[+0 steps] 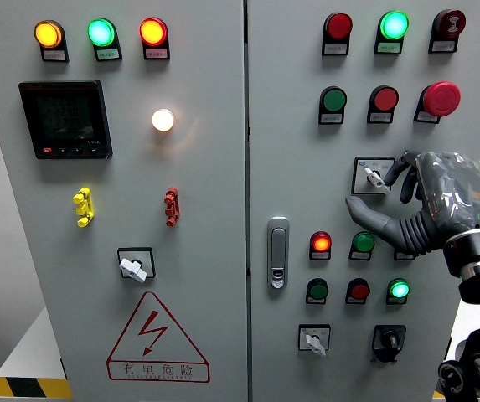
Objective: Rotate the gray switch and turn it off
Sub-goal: 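Move the right hand onto the switch knob and close fingers around it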
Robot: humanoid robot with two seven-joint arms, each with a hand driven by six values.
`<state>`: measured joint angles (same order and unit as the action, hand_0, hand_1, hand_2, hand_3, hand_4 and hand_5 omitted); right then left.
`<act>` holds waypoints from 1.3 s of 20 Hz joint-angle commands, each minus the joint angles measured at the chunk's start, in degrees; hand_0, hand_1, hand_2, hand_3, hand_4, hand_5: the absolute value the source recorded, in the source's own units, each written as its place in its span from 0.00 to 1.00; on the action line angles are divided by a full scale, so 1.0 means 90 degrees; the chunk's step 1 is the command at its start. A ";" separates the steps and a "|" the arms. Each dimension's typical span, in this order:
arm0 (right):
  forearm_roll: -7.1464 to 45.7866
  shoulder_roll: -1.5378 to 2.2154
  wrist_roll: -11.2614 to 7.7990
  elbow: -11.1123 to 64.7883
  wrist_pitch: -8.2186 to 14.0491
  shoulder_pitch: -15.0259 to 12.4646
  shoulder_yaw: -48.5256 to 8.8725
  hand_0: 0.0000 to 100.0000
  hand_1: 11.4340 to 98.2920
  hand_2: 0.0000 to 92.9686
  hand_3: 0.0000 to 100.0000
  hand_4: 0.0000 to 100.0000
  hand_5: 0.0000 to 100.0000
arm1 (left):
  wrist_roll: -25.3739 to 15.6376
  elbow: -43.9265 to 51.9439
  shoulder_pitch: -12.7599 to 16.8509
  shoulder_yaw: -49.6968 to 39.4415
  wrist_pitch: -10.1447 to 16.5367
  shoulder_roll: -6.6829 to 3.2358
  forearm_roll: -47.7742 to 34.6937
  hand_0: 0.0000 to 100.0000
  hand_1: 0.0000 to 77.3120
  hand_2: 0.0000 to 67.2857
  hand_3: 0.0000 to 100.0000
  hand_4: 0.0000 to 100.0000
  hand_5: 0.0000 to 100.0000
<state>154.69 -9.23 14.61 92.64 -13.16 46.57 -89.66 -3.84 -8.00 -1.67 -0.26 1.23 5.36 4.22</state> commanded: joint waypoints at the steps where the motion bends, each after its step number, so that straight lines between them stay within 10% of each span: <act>1: 0.0000 0.0000 0.0046 -0.0010 0.0007 0.0011 0.0012 0.02 0.31 0.65 0.83 0.79 0.83 | 0.0007 0.0000 0.0000 0.0000 0.0000 0.0000 0.0000 0.00 0.00 0.19 0.18 0.10 0.12; 26: 0.0078 0.0000 0.0339 -0.0176 0.0027 0.0109 0.0217 0.42 0.25 0.68 0.85 0.80 0.84 | -0.0003 0.0000 0.0000 0.0000 0.0000 0.0000 0.0000 0.00 0.00 0.19 0.18 0.10 0.12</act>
<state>155.38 -9.26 17.30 91.05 -12.83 47.46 -87.89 -3.79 -8.00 -1.67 -0.26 1.23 5.36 4.22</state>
